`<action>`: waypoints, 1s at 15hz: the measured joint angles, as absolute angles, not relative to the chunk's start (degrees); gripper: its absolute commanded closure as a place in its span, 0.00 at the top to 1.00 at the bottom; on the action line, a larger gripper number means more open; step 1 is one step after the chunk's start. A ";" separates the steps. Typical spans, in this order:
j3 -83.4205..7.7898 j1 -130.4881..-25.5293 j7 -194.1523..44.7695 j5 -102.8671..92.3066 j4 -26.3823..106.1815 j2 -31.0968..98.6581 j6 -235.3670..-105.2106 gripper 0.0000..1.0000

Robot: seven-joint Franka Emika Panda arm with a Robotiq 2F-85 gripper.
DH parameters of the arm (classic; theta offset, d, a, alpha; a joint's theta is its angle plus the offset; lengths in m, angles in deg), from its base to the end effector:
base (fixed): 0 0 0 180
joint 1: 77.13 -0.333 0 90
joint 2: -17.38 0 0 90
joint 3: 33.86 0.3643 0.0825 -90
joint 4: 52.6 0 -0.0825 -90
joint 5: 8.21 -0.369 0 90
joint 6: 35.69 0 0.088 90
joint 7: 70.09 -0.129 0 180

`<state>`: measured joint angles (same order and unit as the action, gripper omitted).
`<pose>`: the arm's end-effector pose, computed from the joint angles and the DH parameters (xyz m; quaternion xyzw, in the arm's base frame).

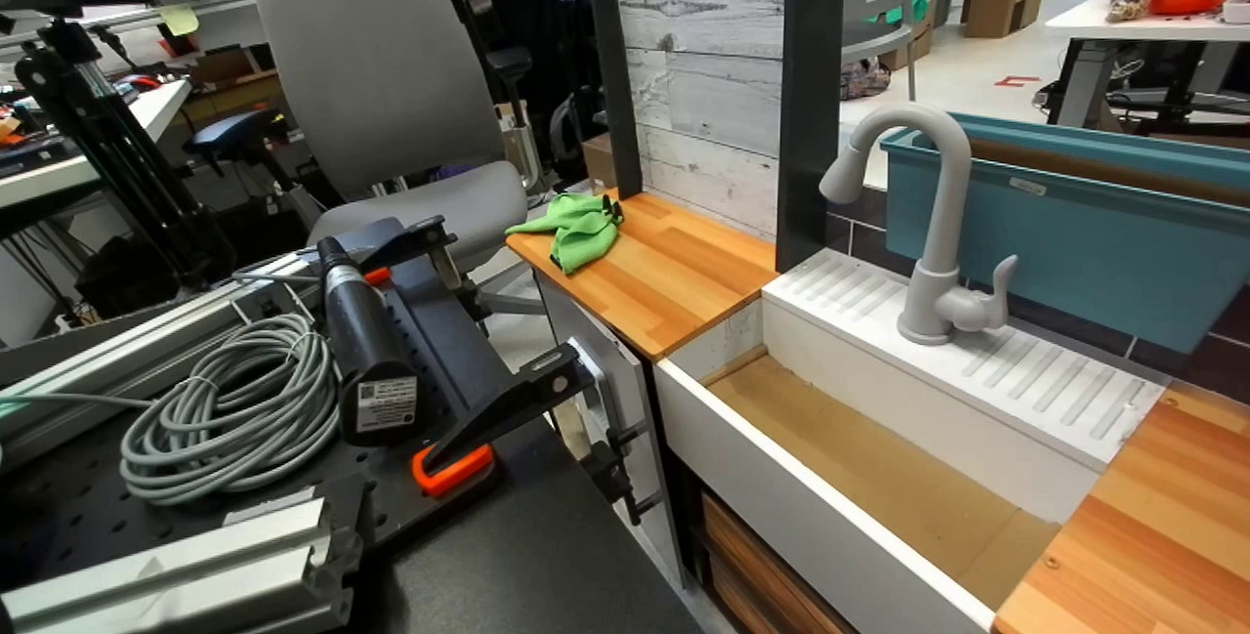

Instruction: Move the green cloth to the right

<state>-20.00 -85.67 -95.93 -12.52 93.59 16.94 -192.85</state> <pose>0.4329 0.1759 0.3302 -0.9929 0.0628 -0.0836 0.0561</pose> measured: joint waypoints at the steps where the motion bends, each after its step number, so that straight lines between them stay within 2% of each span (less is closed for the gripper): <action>1: -19.93 -86.33 -96.80 -12.26 93.05 19.76 -194.28 1.00; 6: -21.23 -87.82 -99.07 -10.44 88.38 29.46 -195.40 1.00; 15: -22.71 -89.54 -100.46 -10.88 87.47 30.19 -195.58 1.00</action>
